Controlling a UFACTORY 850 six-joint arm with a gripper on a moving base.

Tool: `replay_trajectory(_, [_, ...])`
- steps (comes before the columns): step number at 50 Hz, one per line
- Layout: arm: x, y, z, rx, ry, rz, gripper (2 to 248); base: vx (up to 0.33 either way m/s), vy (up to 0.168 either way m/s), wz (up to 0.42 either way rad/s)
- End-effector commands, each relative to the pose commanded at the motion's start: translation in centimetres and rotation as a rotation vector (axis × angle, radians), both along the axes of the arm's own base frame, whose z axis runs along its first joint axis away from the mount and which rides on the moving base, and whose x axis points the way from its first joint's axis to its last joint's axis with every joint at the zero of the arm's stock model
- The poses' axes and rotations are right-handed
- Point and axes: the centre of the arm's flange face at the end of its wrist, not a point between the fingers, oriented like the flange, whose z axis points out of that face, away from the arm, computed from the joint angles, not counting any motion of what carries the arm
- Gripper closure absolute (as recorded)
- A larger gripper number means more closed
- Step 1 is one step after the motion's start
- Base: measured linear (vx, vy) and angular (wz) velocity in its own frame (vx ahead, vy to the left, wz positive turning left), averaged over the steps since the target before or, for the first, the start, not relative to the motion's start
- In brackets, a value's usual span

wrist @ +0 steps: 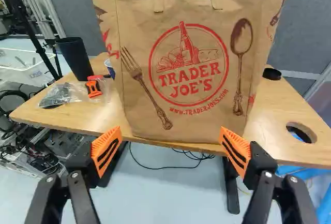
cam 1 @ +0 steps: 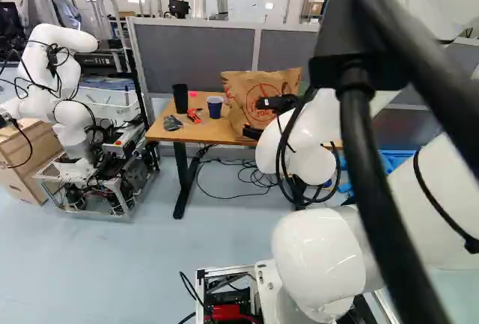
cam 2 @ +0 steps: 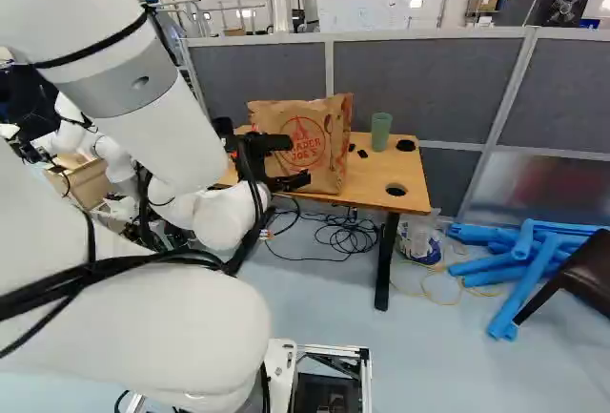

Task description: Pick up the bag on the ground and place it on the table

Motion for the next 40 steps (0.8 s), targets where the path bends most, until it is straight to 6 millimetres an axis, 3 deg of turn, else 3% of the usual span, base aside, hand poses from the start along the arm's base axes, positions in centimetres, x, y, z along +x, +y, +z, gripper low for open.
replay_trajectory(40, [0.0,0.0,0.0,0.0,0.0,0.0,3,0.0,0.0,0.0])
